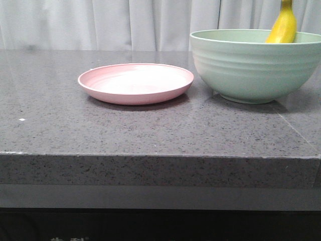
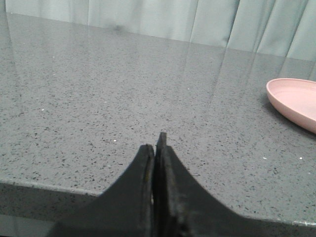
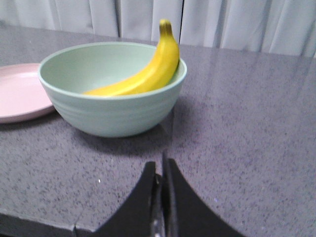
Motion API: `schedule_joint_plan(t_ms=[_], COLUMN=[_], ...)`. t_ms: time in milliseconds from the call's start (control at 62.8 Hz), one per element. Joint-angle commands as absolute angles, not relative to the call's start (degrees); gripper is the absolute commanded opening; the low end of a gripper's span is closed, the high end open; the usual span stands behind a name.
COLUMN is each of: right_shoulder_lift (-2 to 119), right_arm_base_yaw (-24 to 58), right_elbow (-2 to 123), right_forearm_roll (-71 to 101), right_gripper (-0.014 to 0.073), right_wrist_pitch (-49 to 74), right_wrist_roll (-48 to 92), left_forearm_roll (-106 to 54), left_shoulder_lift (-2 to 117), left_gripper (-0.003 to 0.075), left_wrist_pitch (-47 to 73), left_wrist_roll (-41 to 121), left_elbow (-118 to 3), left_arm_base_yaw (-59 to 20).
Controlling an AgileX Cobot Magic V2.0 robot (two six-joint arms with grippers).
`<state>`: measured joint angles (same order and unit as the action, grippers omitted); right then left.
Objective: Transfer banana from pink plate to green bowl
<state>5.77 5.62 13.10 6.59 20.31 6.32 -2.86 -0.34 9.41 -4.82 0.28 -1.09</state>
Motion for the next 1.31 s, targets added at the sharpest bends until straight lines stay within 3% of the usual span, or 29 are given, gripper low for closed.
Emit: schedule_joint_plan(t_ms=[0,287,1291], right_shoulder_lift=[3.6,-1.7,-1.9], right_arm_base_yaw=[5.1,4.6,4.6], right_elbow=[9.8,-1.4,-1.4], right_forearm_roll=[6.8,8.6,9.4], right_gripper=[-0.0068,-0.0068,-0.0068], right_wrist_pitch=[12.5,6.8,6.8], right_wrist_roll=[6.8,6.8,6.7], left_forearm_roll=[-3.3,-3.3,-3.3], left_shoulder_lift=[-1.7,-1.6,-1.6], left_gripper=[-0.0018,-0.0018,-0.0018], left_wrist_pitch=[4.8,4.7,4.7], left_wrist_roll=[-4.7,-4.7,-4.7], left_elbow=[0.5,0.5,0.5], left_arm_base_yaw=[-1.0,-1.0,-1.0])
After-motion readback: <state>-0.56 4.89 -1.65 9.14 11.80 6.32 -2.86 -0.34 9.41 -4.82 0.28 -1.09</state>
